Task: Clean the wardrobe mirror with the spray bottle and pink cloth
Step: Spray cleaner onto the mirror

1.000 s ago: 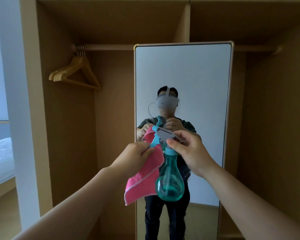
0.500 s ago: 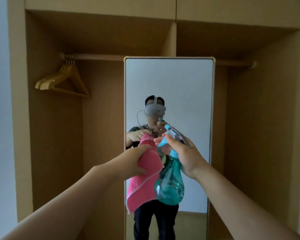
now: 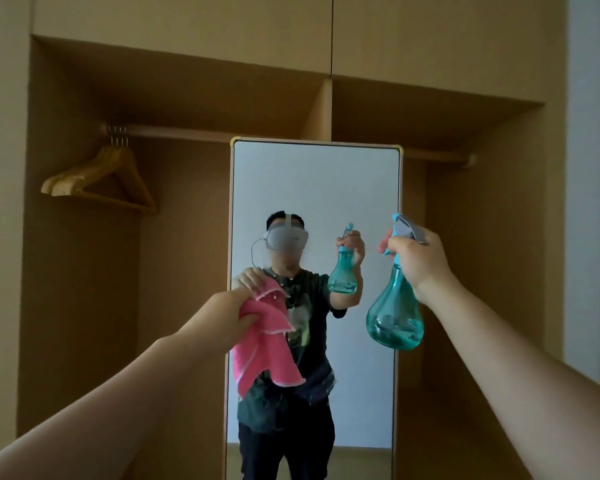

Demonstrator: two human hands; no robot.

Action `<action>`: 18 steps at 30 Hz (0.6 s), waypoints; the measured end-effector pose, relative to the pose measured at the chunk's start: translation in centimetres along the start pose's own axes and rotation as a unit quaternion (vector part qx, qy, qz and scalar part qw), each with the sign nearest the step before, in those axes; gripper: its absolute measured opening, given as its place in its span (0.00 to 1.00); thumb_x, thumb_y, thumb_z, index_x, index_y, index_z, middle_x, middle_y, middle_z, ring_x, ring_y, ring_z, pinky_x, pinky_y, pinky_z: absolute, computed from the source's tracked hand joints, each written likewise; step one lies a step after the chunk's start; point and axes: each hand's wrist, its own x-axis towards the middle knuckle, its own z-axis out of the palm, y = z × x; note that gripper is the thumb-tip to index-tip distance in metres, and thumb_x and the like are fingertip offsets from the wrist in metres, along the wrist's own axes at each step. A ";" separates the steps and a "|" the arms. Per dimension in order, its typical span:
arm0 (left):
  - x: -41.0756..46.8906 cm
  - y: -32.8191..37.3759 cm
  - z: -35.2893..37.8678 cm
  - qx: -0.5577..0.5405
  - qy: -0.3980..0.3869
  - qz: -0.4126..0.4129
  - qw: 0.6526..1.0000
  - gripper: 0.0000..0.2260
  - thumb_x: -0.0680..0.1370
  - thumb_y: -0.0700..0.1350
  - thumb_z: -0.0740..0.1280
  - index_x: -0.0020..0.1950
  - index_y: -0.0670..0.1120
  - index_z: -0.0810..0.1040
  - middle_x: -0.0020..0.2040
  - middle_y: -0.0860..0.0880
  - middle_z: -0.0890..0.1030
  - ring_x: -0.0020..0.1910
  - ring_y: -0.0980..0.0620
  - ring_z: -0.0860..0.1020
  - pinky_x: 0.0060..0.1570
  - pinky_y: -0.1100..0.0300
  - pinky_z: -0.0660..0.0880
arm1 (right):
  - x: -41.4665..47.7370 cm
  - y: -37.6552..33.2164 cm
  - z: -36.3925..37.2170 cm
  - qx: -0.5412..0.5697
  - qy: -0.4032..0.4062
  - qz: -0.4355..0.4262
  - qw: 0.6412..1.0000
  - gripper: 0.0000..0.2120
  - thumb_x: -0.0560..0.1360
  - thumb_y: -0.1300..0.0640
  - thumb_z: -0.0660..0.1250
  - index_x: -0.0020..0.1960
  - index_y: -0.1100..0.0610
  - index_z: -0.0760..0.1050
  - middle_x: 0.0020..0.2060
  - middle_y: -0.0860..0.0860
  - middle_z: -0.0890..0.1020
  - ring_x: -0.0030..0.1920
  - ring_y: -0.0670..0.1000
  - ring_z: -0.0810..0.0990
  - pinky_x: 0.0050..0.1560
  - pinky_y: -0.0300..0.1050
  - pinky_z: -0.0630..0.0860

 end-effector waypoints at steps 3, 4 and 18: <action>0.0 0.5 -0.2 -0.008 0.000 -0.001 1.000 0.03 0.79 0.45 0.65 0.50 0.51 0.78 0.42 0.59 0.79 0.40 0.62 0.78 0.35 0.72 0.72 | 0.0 -0.1 -0.5 -0.018 0.002 -0.012 1.000 0.19 0.63 0.53 0.63 0.45 0.67 0.76 0.38 0.56 0.74 0.38 0.49 0.71 0.39 0.44 0.66; 0.1 0.6 -0.3 -0.006 0.001 0.002 1.000 0.03 0.79 0.44 0.65 0.50 0.51 0.78 0.42 0.60 0.78 0.40 0.62 0.77 0.35 0.72 0.72 | 0.1 0.0 -0.6 -0.023 0.005 -0.015 1.000 0.17 0.66 0.54 0.63 0.45 0.67 0.76 0.38 0.56 0.73 0.38 0.49 0.71 0.39 0.44 0.66; -0.4 0.2 -1.5 0.004 0.015 0.013 1.000 0.14 0.79 0.43 0.65 0.41 0.62 0.69 0.39 0.63 0.77 0.38 0.63 0.77 0.32 0.71 0.73 | 1.4 0.4 -0.7 -0.048 0.036 -0.003 0.998 0.07 0.70 0.62 0.64 0.34 0.62 0.75 0.35 0.51 0.75 0.36 0.48 0.71 0.36 0.42 0.67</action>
